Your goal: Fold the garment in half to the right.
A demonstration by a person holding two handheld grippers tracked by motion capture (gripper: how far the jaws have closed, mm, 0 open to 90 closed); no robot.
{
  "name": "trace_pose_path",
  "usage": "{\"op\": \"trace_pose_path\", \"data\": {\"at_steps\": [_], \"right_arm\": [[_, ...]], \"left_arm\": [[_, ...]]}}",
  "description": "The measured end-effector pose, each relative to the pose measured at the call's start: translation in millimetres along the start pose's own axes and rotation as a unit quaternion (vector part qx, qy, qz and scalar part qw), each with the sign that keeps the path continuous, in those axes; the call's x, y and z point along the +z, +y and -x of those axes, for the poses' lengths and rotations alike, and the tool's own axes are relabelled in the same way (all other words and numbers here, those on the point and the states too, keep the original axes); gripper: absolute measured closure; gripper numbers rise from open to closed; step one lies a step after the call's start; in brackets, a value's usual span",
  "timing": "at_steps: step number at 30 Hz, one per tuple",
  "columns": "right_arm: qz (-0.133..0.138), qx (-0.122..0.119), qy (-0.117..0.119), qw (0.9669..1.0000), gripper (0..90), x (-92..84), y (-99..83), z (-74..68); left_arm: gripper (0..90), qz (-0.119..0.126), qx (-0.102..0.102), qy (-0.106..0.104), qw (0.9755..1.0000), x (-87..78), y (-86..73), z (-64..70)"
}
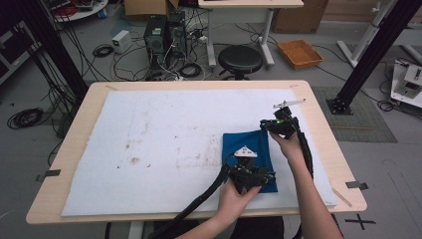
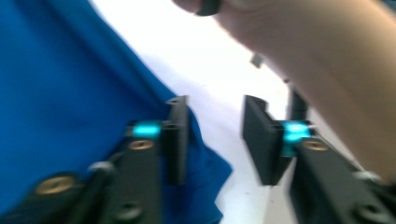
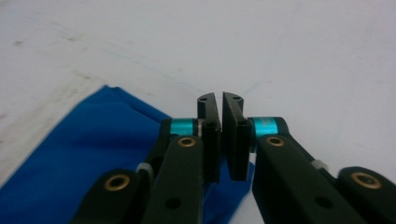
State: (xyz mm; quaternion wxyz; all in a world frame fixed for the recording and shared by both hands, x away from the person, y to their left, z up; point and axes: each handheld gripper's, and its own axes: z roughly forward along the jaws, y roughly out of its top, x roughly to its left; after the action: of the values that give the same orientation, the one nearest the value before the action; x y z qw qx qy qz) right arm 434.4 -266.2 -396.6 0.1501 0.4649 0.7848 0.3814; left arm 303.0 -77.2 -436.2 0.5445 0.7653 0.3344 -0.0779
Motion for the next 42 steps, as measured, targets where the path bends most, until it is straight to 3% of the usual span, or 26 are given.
{"op": "trace_pose_path", "data": {"at_steps": [3,6,9,12,16,20,28,30,33,35,38,41,42], "right_arm": [[0.009,0.014,-0.019,0.9997,79.2,-6.0,-6.5,3.3],[0.021,0.03,-0.026,0.999,70.6,-13.0,-13.0,3.5],[0.036,0.031,-0.027,0.9985,70.3,-20.6,-21.0,-0.4],[0.044,0.034,-0.023,0.9982,70.2,-23.8,-27.2,-3.7],[0.032,0.048,-0.014,0.9982,72.5,-15.2,-28.6,-5.3],[0.014,0.038,-0.027,0.9988,89.6,-6.2,-31.6,-4.9],[0.027,0.06,-0.046,0.9968,89.3,-12.4,-43.6,5.5],[0.041,0.061,-0.054,0.9958,77.1,-15.6,-42.7,4.7],[0.066,0.056,-0.037,0.9956,75.2,-19.2,-36.1,-0.9],[0.07,0.039,-0.024,0.9965,75.1,-17.3,-28.6,-9.1],[0.051,0.014,0.013,0.9985,73.8,-4.0,-17.0,-23.7],[0.009,-0.008,0.042,0.999,71.2,16.9,-8.2,-37.8],[-0.002,-0.014,0.042,0.999,70.1,23.5,-5.7,-42.7]], "left_arm": [[52.5,0.015,0.009,-0.005,0.9998,-12.2,2.8,-0.4],[50.9,0.032,0.016,0.003,0.9994,-31.9,6.9,-3.8],[48.9,0.041,0.026,0.021,0.9986,-56.2,10.0,-10.0],[48.8,0.046,0.042,0.051,0.9967,-80.7,11.1,-20.3],[48.0,0.058,0.029,0.091,0.9937,-106.3,10.1,-39.9],[47.7,0.06,0.029,0.124,0.9901,-123.9,6.1,-52.8],[47.7,0.06,0.022,0.151,0.9864,-147.3,-5.0,-66.5],[47.5,0.063,0.017,0.153,0.9861,-151.9,-6.9,-69.2],[47.4,0.067,0.016,0.158,0.985,-158.1,-7.9,-71.9],[47.4,0.069,0.014,0.158,0.9849,-160.9,-8.5,-73.6],[47.2,0.069,0.012,0.158,0.9849,-163.3,-9.9,-75.2],[47.2,0.066,0.01,0.159,0.985,-164.1,-11.6,-76.1],[47.2,0.066,0.012,0.158,0.9851,-164.2,-12.1,-76.4]]}}
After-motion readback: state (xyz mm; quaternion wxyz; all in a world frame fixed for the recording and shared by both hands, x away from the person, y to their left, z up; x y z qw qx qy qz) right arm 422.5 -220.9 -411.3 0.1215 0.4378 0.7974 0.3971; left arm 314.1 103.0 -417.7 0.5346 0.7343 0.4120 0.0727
